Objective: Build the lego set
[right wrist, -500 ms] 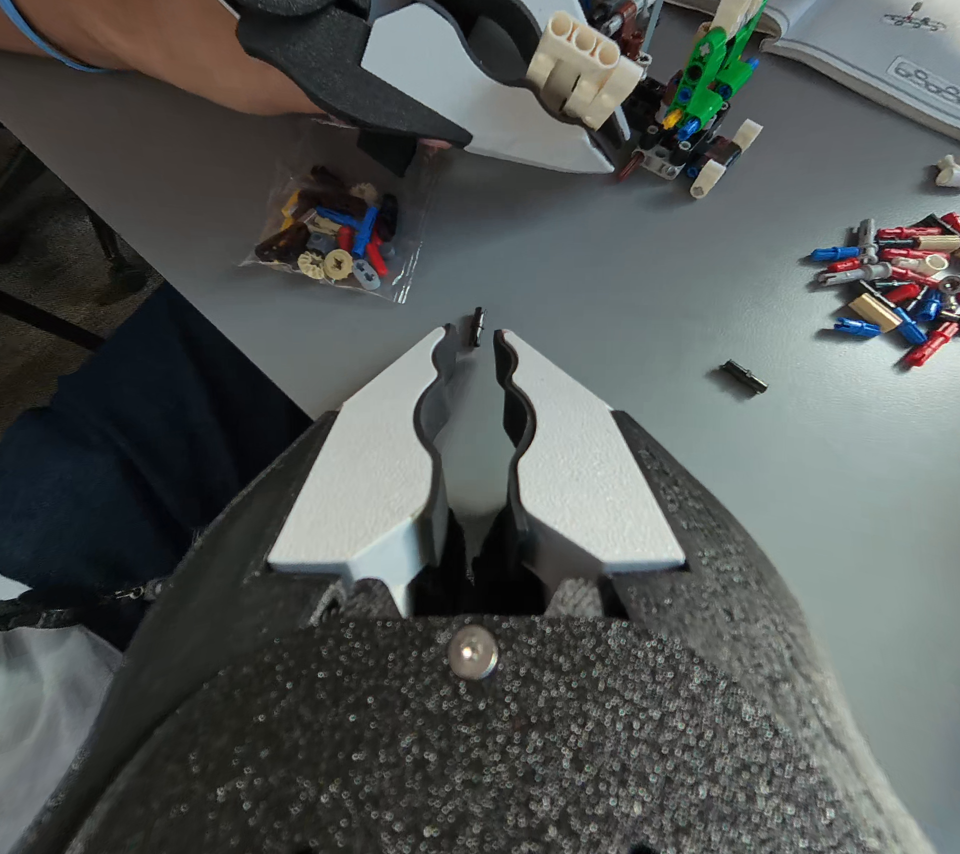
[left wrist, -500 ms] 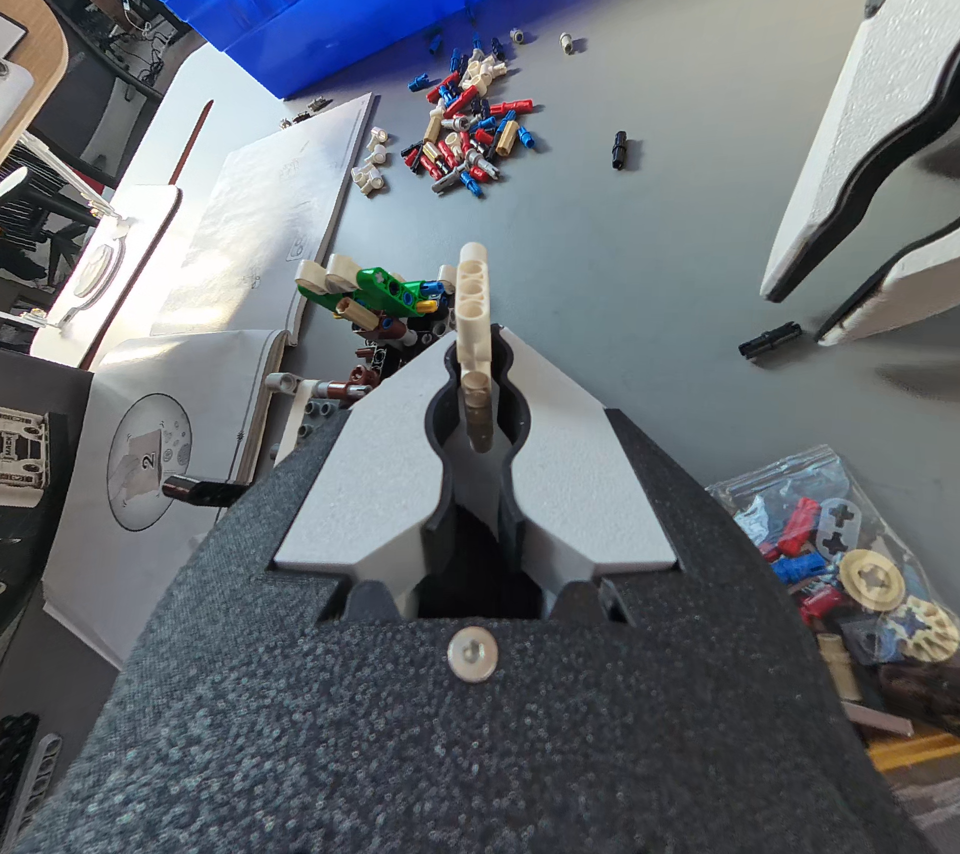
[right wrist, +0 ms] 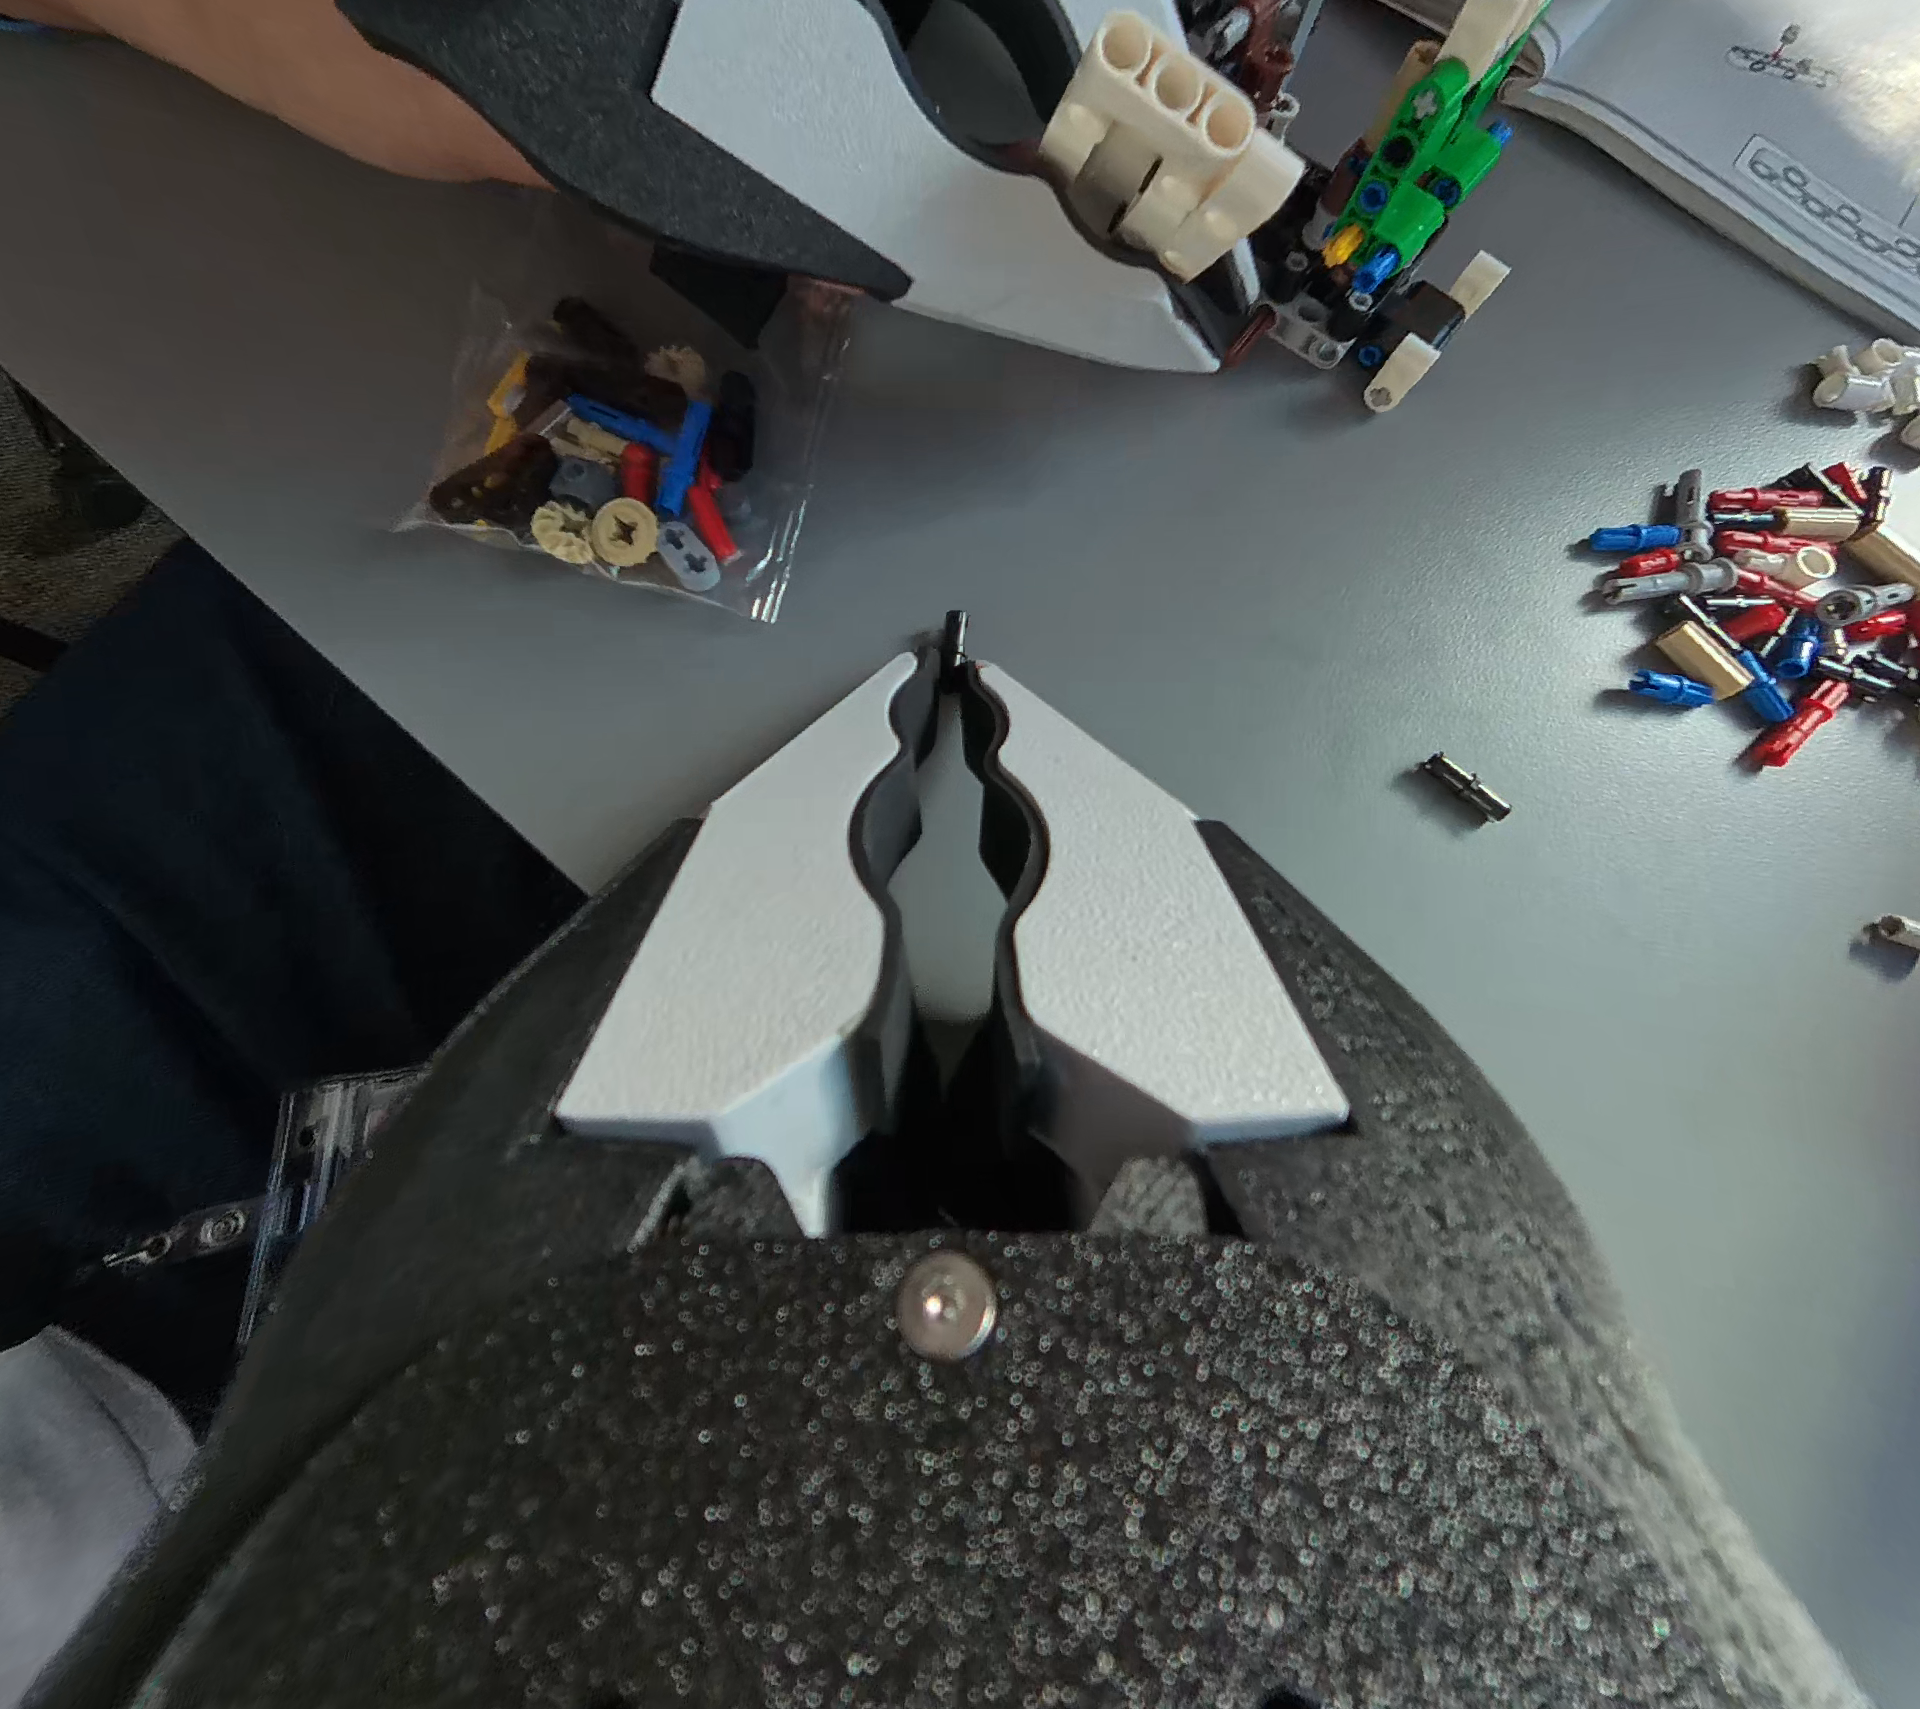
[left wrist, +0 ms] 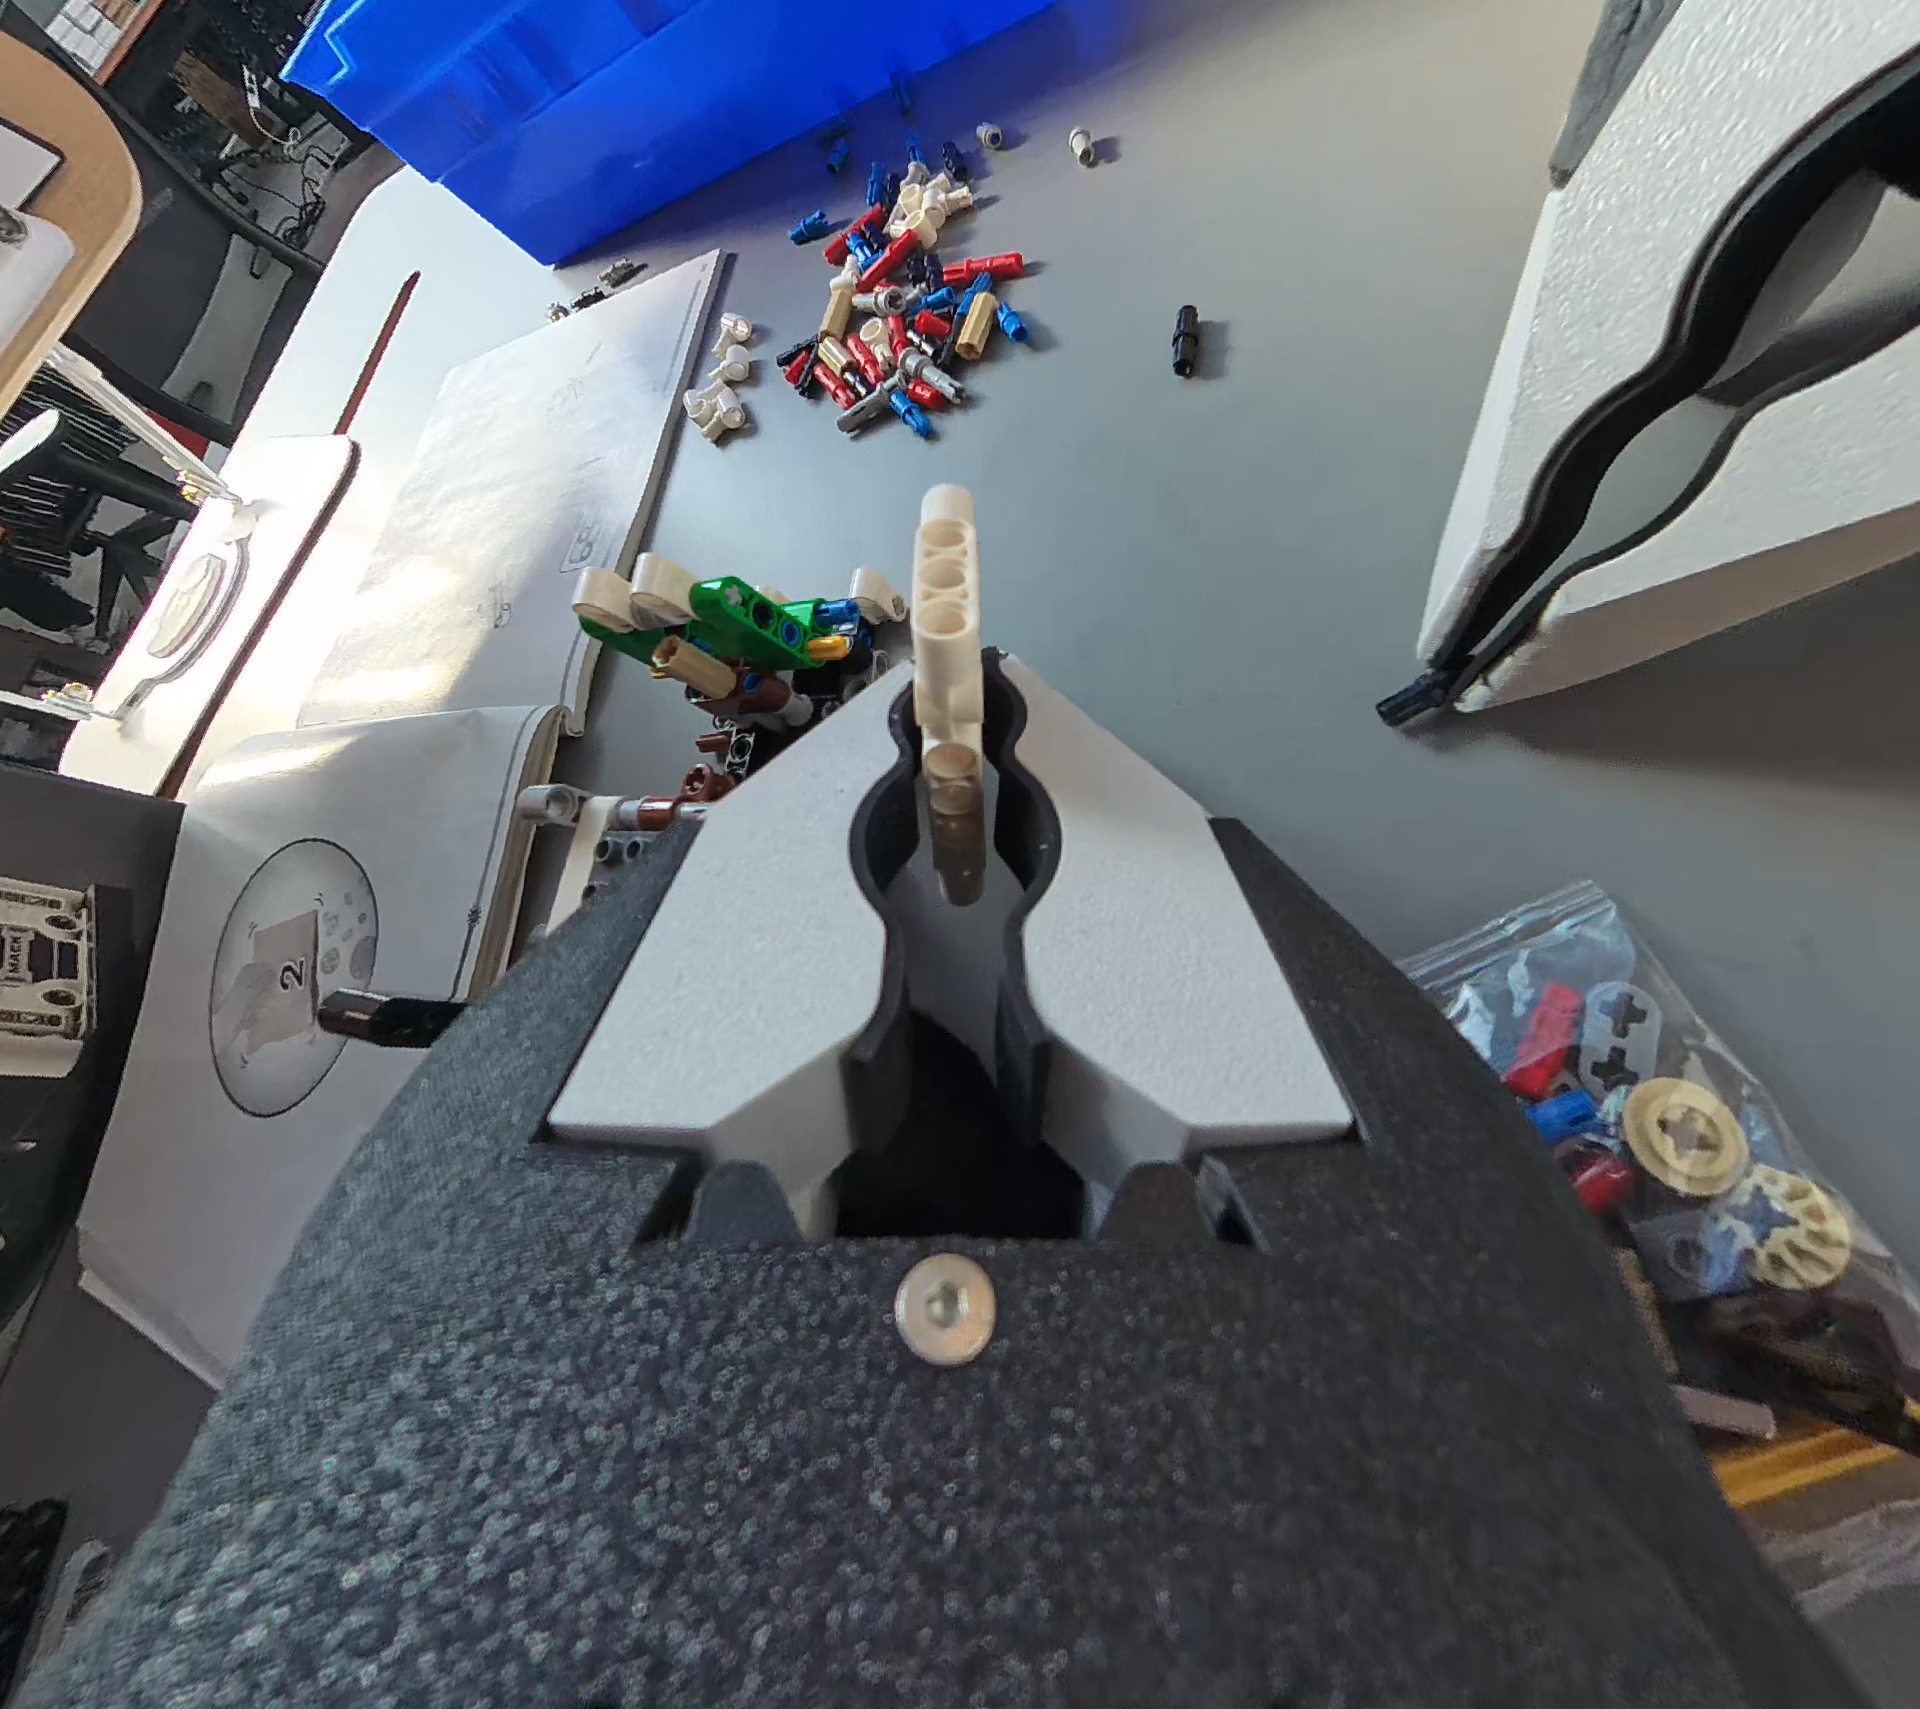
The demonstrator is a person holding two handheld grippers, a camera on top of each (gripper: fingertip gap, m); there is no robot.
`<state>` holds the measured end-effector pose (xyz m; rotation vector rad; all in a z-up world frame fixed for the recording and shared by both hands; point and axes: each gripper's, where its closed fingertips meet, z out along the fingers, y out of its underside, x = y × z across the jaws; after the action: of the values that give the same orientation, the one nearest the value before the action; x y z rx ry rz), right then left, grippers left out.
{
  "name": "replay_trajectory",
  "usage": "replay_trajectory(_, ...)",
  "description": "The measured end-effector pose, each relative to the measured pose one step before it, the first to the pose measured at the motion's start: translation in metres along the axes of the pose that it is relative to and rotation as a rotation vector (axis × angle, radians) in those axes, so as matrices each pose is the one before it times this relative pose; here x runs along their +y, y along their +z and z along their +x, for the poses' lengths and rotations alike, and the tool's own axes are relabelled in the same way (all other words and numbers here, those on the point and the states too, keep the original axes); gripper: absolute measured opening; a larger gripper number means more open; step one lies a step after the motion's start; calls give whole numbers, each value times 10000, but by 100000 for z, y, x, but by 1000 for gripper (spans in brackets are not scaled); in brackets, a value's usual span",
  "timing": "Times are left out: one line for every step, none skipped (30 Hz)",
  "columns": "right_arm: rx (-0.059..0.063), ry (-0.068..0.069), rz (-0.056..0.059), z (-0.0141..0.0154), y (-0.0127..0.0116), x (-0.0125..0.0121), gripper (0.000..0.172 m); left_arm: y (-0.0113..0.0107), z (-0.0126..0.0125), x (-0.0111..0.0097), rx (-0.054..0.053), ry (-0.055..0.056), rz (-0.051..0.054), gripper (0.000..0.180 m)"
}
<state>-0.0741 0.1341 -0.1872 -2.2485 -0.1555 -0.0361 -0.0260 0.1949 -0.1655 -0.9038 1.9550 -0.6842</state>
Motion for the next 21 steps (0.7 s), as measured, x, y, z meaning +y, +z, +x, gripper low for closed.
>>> replay_trajectory(113, 30, 200, 223, -40, -439, 2, -73, 36, -160, 16, -10, 100, 6)
replay_trajectory(47, 200, 322, 315, -157, -769, 2, -63, -36, -133, 17, -67, 83, 6)
replay_trajectory(-34, 308, 384, 362, -185, -962, 2, -68, -156, -72, -23, -122, 59, 6)
replay_trajectory(-18, 512, 381, 499, -195, -969, 2, -85, -158, -101, 13, -174, 83, 5)
replay_trajectory(-11, 706, 595, 518, -275, -1213, 2, -112, -165, -165, 46, -257, 125, 5)
replay_trajectory(-126, 806, 616, 210, -219, -1192, 2, -126, -150, -212, 107, -380, 142, 5)
replay_trajectory(-177, 566, 440, -11, -63, -894, 2, -127, -131, -227, 150, -418, 148, 5)
replay_trajectory(-45, 369, 403, 97, 40, -778, 2, -111, -99, -224, 167, -374, 148, 5)
replay_trajectory(-91, 285, 287, 36, 222, -466, 2, -97, -84, -203, 143, -317, 135, 5)
replay_trajectory(-334, 389, 178, -251, 407, -165, 2, -27, -37, -92, 142, -248, 62, 5)
replay_trajectory(-459, 437, 60, -381, 508, 113, 2, 11, -73, -12, 86, -191, 3, 6)
replay_trajectory(-376, 392, 286, -210, 400, -115, 1, -6, -79, 4, 49, -132, 1, 5)
replay_trajectory(-212, 425, 158, 96, 356, 66, 2, -41, -72, -44, 11, -80, 39, 5)
replay_trajectory(-177, 264, 177, 90, 205, -104, 2, -58, -49, -52, -10, -34, 45, 5)
replay_trajectory(-81, 90, 319, 31, -56, -508, 2, 9, 43, 50, 18, 9, -35, 5)
replay_trajectory(-73, 81, 115, 28, 15, -221, 2, 46, 29, 49, -13, 40, -41, 5)
replay_trajectory(-93, 121, 86, 5, 51, -140, 2, 25, 30, 37, -24, 50, -25, 5)
replay_trajectory(-102, 70, 134, -32, -38, -216, 2, 37, 32, 39, -12, 47, -29, 5)
replay_trajectory(-52, 66, -32, -11, -25, 28, 2, 34, 6, 35, -16, 30, -28, 5)
replay_trajectory(6, 24, -22, 32, -17, 42, 2, 17, 22, 23, -10, 27, -21, 5)
replay_trajectory(39, -10, 104, 38, -61, -103, 2, 13, 30, 12, -21, 51, -7, 5)
